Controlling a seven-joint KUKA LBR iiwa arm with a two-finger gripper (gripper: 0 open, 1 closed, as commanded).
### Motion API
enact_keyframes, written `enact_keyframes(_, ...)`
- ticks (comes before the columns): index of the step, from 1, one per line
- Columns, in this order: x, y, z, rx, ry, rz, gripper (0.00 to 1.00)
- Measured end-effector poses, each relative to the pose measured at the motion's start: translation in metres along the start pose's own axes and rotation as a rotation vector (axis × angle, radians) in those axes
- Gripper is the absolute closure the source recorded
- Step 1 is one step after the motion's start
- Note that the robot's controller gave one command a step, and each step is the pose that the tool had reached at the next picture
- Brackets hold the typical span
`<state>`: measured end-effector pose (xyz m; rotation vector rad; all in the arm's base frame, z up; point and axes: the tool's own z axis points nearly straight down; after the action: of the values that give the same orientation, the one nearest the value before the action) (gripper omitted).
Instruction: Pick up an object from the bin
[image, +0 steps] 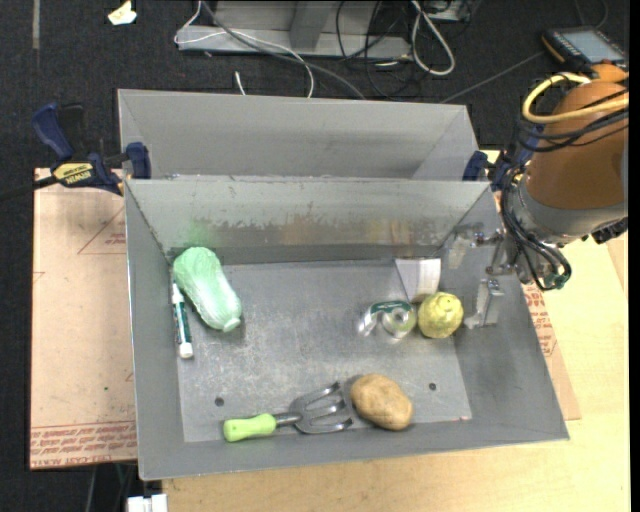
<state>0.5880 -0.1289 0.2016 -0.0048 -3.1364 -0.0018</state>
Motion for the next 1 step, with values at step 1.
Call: enact_keyframes(1, -0.0017, 0.0005, -0.0045, 0.001, -0.008, -0.003, 0.0)
